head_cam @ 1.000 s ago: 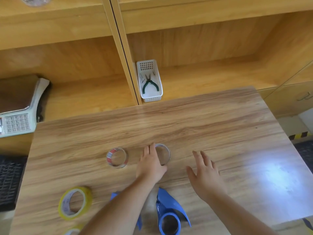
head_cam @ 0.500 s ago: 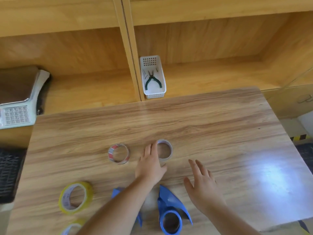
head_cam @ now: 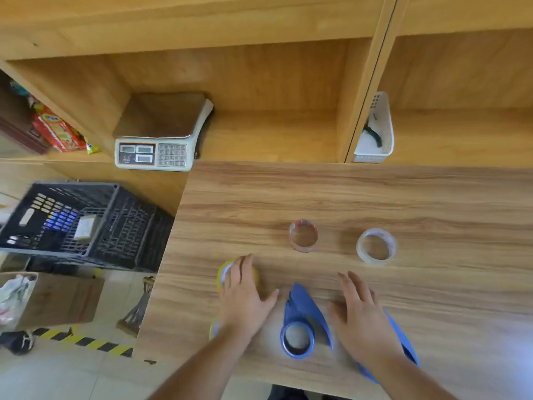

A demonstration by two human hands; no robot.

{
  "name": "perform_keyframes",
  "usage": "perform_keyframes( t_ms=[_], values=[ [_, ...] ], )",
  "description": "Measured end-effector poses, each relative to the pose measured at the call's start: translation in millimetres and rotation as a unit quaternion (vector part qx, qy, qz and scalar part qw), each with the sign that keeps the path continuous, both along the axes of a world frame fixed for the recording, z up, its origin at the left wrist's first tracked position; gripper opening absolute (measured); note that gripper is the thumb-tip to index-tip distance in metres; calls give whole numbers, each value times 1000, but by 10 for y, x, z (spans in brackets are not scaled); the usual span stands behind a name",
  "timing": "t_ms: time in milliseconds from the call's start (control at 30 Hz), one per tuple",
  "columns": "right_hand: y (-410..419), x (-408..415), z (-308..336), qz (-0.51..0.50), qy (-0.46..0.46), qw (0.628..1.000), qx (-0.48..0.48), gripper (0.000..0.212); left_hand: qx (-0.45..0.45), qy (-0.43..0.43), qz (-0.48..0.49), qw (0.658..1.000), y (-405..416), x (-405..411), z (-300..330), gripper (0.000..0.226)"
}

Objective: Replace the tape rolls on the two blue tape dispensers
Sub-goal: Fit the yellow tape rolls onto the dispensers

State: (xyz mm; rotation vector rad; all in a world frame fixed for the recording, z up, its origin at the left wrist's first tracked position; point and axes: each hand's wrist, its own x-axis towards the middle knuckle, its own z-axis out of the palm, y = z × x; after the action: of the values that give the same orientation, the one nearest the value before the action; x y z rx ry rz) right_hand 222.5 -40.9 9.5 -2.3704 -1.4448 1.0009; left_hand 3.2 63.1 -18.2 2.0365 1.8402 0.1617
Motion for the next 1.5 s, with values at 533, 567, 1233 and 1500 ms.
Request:
perform_keyframes(
  t_ms=[533,567,1233,1500],
  values=[
    [65,-660,-128,31,7,998,-46,67,-155,-38,76,984,338,-498,-393,127],
    [63,-676,-132,28,7,998,-47,67,-157,-39,72,984,345,-498,-395,126],
    [-142,-588,-52,-6,14,1000,-13,60,-165,-214,73,960,-108,-502,-55,114],
    [-299,-473,-81,-5,36,999,-30,56,-128,-177,-41,975,-868,-311,-4,110]
  ],
)
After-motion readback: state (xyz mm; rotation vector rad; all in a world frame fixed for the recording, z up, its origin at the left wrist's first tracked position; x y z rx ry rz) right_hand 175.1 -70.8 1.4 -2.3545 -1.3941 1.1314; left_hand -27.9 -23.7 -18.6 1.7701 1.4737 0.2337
